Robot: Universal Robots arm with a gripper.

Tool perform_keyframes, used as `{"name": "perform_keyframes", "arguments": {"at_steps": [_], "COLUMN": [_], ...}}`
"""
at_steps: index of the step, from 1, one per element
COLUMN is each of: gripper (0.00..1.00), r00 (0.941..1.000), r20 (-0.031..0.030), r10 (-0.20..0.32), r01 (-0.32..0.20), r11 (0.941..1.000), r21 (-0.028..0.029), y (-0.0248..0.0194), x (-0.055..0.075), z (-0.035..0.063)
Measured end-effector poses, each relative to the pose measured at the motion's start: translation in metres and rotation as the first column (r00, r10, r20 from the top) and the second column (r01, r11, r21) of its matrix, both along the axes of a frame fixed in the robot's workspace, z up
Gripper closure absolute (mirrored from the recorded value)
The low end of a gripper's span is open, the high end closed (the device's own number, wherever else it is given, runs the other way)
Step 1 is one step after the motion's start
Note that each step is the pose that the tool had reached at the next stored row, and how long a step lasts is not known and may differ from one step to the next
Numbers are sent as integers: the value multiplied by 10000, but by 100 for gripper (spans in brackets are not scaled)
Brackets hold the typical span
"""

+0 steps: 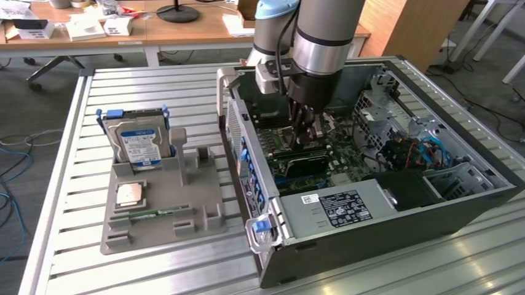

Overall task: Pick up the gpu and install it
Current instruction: 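Press down on the gpu until it lock into place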

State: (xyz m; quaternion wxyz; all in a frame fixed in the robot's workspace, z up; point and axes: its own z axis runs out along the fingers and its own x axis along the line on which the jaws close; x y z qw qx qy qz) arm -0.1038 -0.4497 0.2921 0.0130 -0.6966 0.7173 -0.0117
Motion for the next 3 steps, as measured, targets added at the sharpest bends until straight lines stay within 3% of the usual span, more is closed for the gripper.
{"name": "perform_keyframes", "arguments": {"at_steps": [3], "gripper": [89], "r00": [10000], "r20": [0], "r10": [0], "r01": [0], "r11": [10000], "r21": [0], "y": [0], "x": [0], "z": [0]}}
